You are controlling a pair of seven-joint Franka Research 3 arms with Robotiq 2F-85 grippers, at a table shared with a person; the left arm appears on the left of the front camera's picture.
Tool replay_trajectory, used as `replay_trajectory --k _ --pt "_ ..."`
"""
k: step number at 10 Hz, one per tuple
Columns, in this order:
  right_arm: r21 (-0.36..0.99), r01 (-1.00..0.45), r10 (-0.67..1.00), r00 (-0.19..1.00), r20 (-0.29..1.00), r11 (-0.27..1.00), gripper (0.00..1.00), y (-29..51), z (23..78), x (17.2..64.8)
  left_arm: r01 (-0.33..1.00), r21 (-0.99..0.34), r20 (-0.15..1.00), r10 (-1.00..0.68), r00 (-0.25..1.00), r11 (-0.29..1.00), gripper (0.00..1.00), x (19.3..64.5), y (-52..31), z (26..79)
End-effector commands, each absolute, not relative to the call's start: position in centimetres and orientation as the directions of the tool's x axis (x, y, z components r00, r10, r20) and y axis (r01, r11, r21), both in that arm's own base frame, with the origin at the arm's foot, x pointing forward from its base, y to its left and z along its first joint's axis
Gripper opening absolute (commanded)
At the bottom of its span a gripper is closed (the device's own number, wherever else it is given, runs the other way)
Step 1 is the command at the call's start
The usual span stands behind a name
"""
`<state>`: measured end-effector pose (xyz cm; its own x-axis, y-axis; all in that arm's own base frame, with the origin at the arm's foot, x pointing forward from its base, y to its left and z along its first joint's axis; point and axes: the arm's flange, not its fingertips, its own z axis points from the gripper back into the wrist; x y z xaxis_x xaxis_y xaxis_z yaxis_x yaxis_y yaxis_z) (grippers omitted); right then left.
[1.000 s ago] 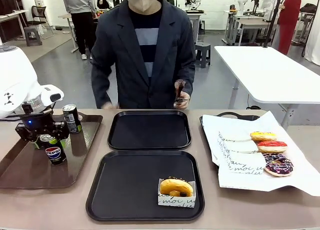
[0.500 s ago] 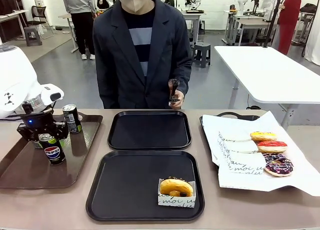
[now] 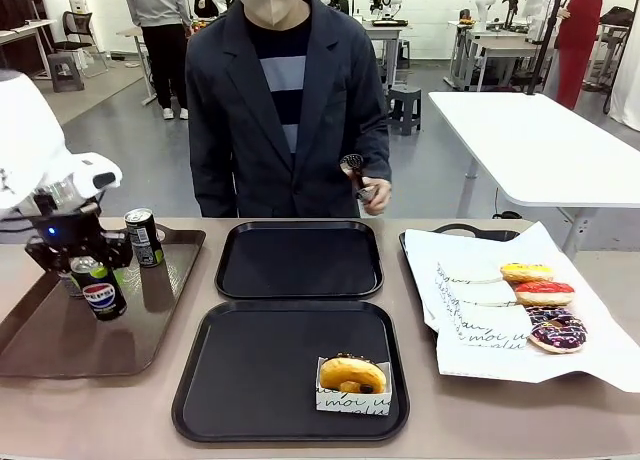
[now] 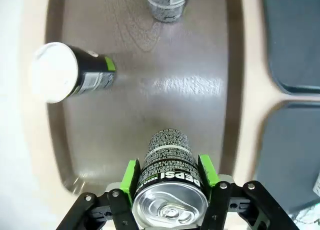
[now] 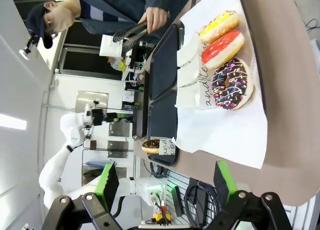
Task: Set up donuts and drinks on trays.
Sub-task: Pick up one Pepsi coke and place it on the Flat Tray.
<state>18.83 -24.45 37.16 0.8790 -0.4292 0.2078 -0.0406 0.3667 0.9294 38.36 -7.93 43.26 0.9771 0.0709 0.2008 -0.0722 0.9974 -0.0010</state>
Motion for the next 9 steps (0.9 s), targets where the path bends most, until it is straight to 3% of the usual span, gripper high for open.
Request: replay_trajectory --k 1,3,9 --pt "0.933 -0.07 -0.444 0.865 0.233 0.353 1.0 -24.5 37.3 19.2 -0.022 0.009 0.278 0.019 0.96 1.0 0.0 33.2 -9.7 53.1" --pt "0.933 -0.07 -0.444 0.865 0.233 0.353 1.0 -24.5 37.3 19.2 -0.025 -0.015 0.303 0.029 0.953 1.0 0.0 32.0 -9.3 56.6" --pt "0.933 -0.07 -0.444 0.865 0.233 0.353 1.0 -24.5 37.3 19.2 -0.04 0.001 0.304 0.038 0.952 0.999 0.0 30.6 -9.0 58.0"
